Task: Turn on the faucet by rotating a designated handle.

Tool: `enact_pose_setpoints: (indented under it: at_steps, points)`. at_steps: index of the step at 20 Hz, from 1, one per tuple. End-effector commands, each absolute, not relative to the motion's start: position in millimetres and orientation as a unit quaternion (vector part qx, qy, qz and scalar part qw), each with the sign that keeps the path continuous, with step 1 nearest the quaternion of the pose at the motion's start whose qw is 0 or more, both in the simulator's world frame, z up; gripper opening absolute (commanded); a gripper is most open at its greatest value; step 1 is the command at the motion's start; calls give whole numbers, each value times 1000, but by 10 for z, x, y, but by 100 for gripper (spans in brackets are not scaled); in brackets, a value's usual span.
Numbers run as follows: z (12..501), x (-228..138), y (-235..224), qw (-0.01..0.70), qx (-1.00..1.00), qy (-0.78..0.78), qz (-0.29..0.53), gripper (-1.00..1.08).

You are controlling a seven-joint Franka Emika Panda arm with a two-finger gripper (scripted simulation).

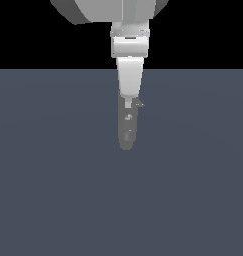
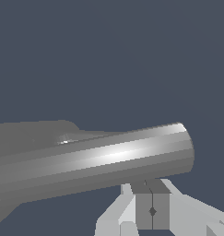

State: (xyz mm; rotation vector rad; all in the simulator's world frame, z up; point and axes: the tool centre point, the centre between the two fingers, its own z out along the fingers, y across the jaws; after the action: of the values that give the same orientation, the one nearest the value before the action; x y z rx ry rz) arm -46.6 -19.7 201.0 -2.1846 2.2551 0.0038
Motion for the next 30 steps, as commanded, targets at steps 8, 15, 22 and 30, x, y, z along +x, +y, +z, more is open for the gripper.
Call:
enact_pose_setpoints:
  at_steps: [8,15,22,30]
  points:
    - [2011,-440,-567,1,-696,718,1,-100]
    - [2011,-257,-816,1,-693,721,1,-100]
    - [2011,-82,-1058,0,-691,723,0,-100]
    - [2013,107,-1321,0,-688,726,0,-100]
